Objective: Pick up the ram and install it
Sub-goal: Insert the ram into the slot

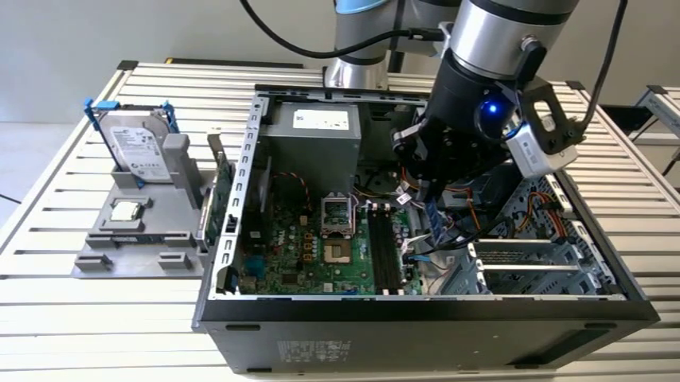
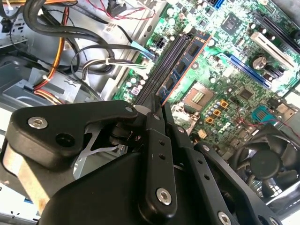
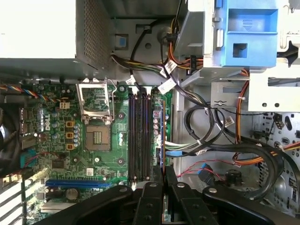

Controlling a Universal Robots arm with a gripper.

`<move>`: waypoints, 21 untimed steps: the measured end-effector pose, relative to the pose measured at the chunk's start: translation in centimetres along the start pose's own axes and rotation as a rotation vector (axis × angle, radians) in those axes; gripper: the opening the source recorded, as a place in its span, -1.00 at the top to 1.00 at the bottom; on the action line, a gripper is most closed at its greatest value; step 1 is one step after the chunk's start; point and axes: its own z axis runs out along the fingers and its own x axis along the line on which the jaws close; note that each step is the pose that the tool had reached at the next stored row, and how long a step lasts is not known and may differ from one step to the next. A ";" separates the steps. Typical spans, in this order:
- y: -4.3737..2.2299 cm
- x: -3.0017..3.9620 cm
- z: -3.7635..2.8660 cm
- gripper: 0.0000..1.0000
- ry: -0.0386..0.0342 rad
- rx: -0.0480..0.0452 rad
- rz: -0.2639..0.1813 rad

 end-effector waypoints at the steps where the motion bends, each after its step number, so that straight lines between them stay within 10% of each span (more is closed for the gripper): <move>1: 0.00 0.00 0.01 1.00 0.0000 -0.0001 0.005; 21: 0.00 0.08 0.95 1.00 0.0001 -0.0005 0.014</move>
